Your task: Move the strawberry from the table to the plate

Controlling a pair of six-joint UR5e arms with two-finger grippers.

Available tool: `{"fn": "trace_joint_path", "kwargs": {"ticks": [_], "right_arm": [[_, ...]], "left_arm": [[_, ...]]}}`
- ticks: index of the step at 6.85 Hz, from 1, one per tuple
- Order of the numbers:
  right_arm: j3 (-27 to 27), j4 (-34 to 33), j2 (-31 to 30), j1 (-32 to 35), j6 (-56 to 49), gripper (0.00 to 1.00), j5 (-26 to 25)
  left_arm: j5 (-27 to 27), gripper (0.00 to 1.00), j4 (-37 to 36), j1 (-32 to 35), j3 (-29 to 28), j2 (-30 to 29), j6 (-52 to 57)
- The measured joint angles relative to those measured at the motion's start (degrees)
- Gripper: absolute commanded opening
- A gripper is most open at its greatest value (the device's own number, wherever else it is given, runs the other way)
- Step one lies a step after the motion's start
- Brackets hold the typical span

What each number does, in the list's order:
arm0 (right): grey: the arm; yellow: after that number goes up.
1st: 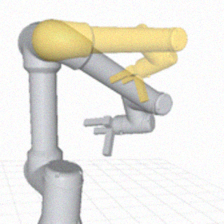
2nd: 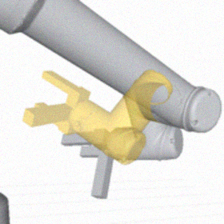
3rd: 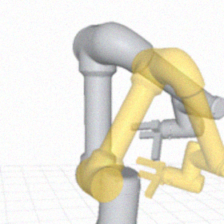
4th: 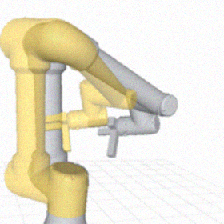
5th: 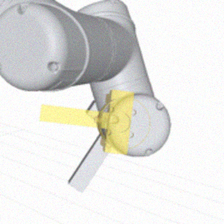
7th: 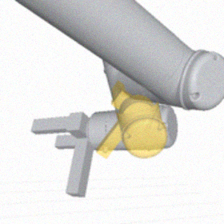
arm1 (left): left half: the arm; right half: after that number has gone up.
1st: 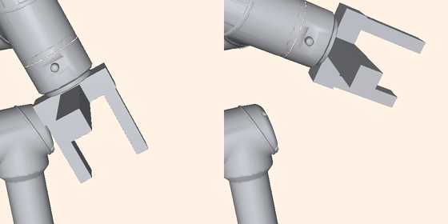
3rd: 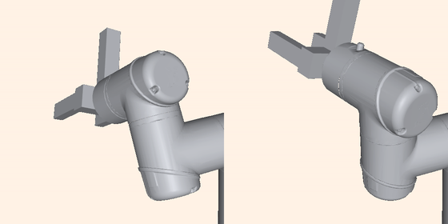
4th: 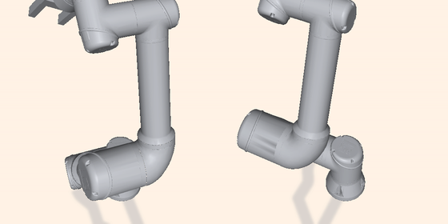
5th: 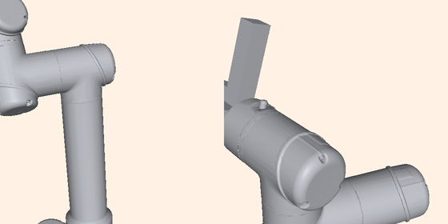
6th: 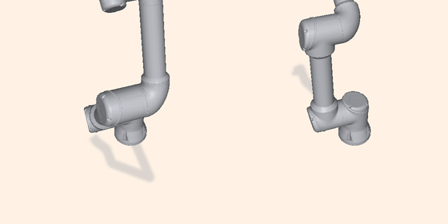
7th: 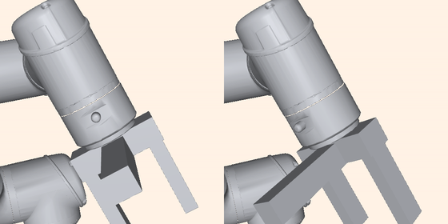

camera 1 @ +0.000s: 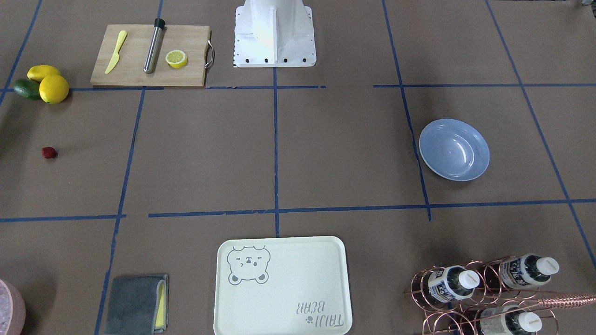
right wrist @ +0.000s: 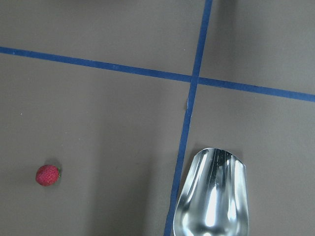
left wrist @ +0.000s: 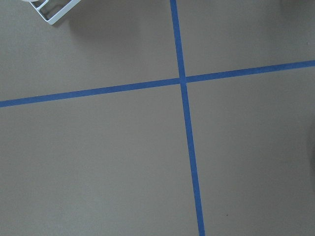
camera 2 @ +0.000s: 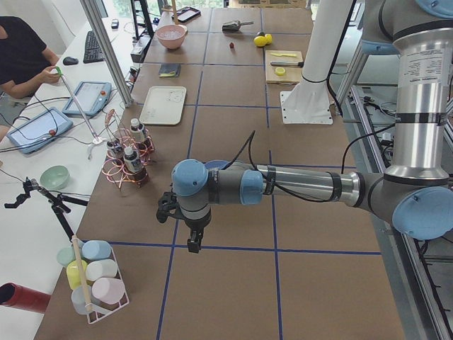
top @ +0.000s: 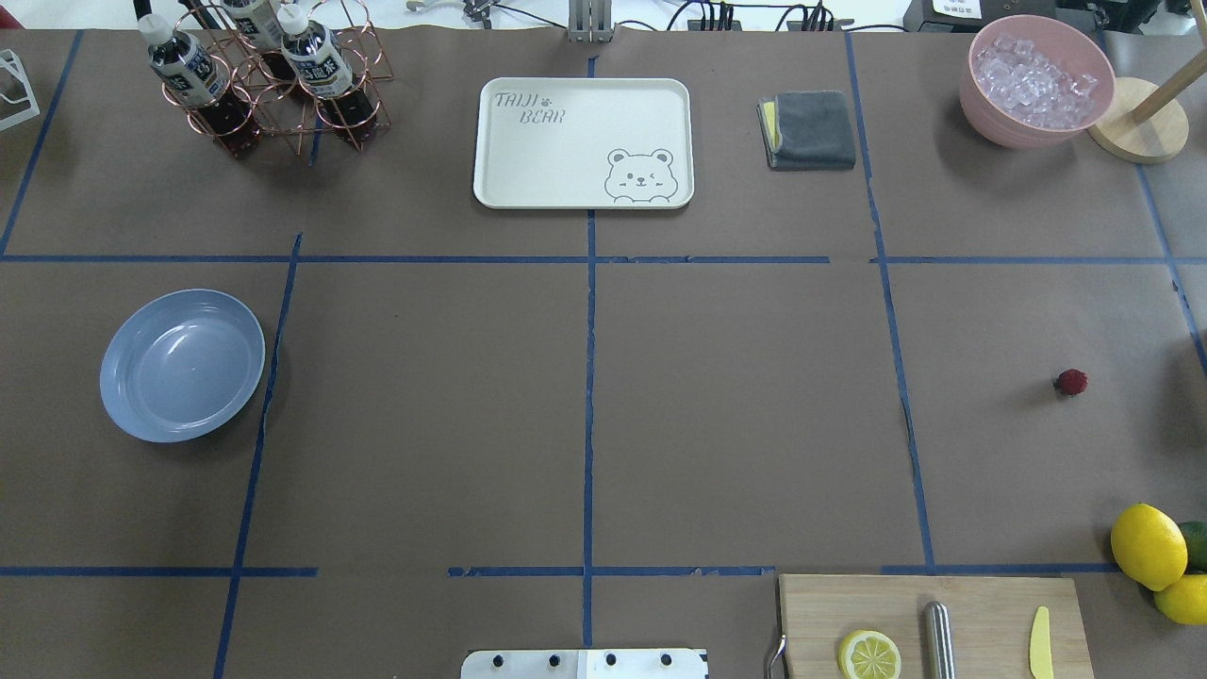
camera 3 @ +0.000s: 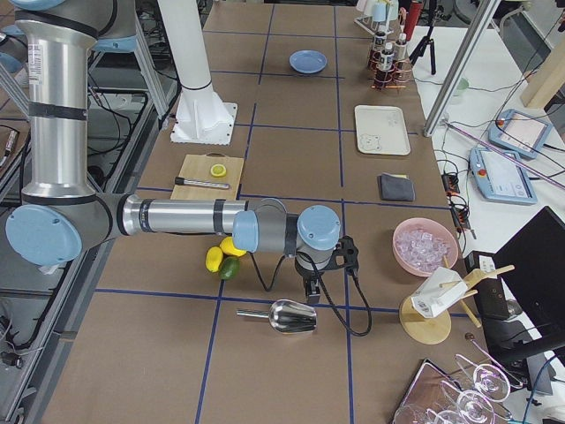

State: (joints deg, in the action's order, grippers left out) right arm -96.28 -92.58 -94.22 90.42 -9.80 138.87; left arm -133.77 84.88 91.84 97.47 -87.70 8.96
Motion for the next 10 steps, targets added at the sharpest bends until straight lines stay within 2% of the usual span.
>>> {"fn": "trace_joint_path", "kwargs": {"ticks": [3,6,8,10], "right_arm": [[-0.19,0.03,0.78,-0.02,0.12,1.0,-0.1],[-2.51,-0.1,4.43,-0.15,4.23,1.0,-1.05],[-2.83,-0.03,5.06,-0.45,6.69,1.0,-0.75],[-2.84,-0.05,5.14,-0.64,7.22,1.0,-0.5]], "left_arm": [[0.05,1.0,0.68,-0.01,0.27,-0.56,-0.16],[-0.16,1.0,10.14,-4.08,0.75,-0.56,-5.78],[-1.24,0.99,24.33,-10.42,0.73,3.52,-21.48],[-1.31,0.95,44.59,-20.0,0.26,8.68,-43.49]]}}
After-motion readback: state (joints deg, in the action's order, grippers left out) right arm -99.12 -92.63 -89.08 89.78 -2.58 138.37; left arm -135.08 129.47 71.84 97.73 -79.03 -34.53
